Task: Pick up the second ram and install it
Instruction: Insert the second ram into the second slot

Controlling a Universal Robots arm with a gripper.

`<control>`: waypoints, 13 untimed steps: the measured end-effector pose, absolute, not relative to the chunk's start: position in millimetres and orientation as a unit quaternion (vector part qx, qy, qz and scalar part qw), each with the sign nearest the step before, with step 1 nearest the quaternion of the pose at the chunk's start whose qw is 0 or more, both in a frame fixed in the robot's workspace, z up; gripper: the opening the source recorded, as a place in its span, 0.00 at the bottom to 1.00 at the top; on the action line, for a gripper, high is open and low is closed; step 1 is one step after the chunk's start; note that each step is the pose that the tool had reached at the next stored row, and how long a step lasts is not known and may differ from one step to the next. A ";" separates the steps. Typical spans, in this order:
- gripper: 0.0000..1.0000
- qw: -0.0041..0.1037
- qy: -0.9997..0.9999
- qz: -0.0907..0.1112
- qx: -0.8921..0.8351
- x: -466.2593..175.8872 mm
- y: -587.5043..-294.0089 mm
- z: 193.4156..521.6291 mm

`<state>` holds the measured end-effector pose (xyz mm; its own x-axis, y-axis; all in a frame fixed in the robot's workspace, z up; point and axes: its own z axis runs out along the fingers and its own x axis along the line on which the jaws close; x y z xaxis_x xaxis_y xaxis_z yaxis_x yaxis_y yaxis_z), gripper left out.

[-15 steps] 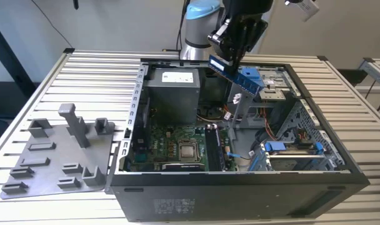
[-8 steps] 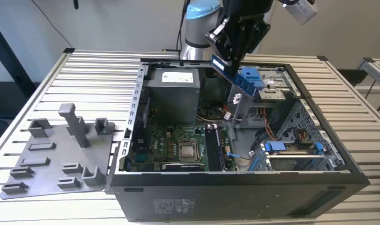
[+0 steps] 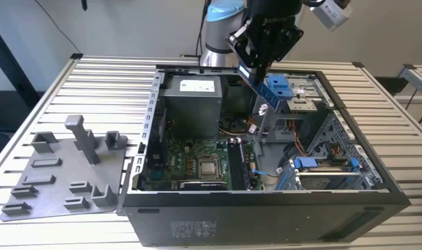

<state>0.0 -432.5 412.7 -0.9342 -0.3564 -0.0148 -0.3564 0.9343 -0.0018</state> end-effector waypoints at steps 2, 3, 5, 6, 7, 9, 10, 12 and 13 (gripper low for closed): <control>0.14 0.007 0.987 0.000 -0.163 0.0 -432.5 412.3; 0.14 0.007 0.988 0.000 -0.154 0.0 -432.5 412.1; 0.14 0.007 0.991 0.000 -0.137 0.0 -432.5 411.8; 0.14 0.007 0.992 0.000 -0.128 0.0 -432.5 411.6; 0.14 0.007 0.993 0.000 -0.120 0.0 -432.5 411.4; 0.14 0.007 0.995 0.000 -0.102 0.0 -432.5 411.0; 0.14 0.007 0.996 0.000 -0.093 0.0 -432.5 410.8; 0.14 0.007 0.997 0.000 -0.076 0.0 -432.5 410.5; 0.14 0.007 0.998 0.000 -0.067 0.0 -432.5 410.3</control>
